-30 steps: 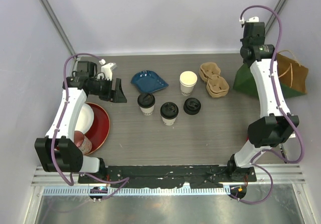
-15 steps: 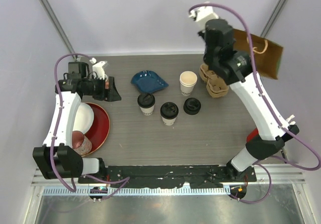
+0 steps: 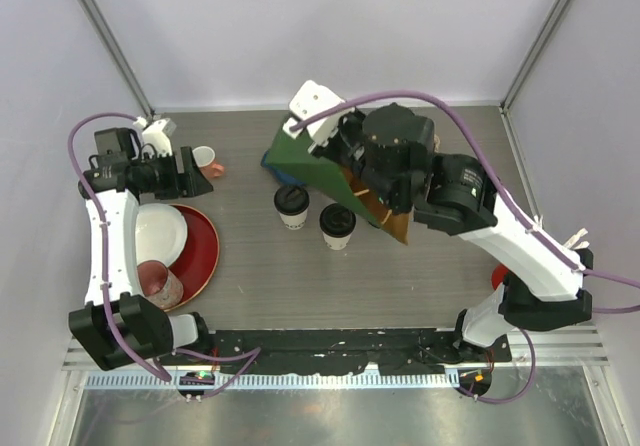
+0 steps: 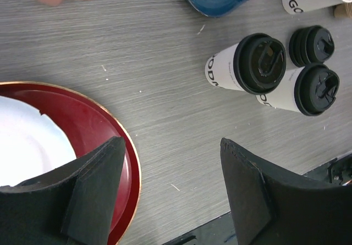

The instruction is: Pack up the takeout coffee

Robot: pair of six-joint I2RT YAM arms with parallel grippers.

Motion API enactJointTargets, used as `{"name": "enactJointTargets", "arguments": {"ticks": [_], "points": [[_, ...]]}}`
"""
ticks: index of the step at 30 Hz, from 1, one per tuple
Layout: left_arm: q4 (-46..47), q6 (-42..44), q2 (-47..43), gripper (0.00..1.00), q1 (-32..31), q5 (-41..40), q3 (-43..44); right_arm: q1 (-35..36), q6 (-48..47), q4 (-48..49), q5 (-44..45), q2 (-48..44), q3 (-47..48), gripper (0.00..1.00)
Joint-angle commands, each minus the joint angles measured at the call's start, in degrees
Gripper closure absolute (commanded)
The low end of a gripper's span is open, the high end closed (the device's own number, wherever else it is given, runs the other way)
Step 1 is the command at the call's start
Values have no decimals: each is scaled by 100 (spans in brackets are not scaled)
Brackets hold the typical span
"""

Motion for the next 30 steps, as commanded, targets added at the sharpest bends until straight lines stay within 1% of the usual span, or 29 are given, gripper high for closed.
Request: {"name": "enactJointTargets", "arguments": {"ticks": [1, 5, 6, 10, 11, 12, 13, 14, 17, 21, 25, 30], "points": [[76, -78, -134, 26, 274, 263, 315, 607, 188, -157, -317, -223, 566, 99], [32, -61, -151, 26, 328, 263, 421, 871, 785, -368, -764, -231, 901, 99], [32, -69, -151, 26, 328, 263, 430, 924, 882, -412, -1009, -240, 945, 99], [23, -61, -178, 26, 345, 264, 447, 1117, 1313, -702, -1362, -231, 823, 99], [-3, -61, -178, 26, 345, 272, 473, 1170, 1349, -746, -1345, -214, 770, 99], [-3, -43, -187, 26, 336, 272, 474, 1405, 1367, -825, -1258, -162, 700, 99], [5, -26, -230, 26, 328, 264, 482, 1521, 1349, -861, -935, -118, 613, 99], [-3, -17, -239, 26, 336, 255, 500, 1661, 1367, -930, -802, -56, 620, 99], [5, 27, -292, 26, 336, 237, 544, 1908, 1805, -1378, -563, 234, 848, 99], [-21, 45, -292, 25, 336, 255, 588, 2005, 2621, -1879, -642, 463, 910, 99], [-74, 98, -266, 25, 336, 246, 614, 2049, 3184, -2188, -853, 665, 920, 99], [-118, 168, -274, 25, 336, 307, 614, 2049, 3476, -2337, -827, 893, 761, 99]]}}
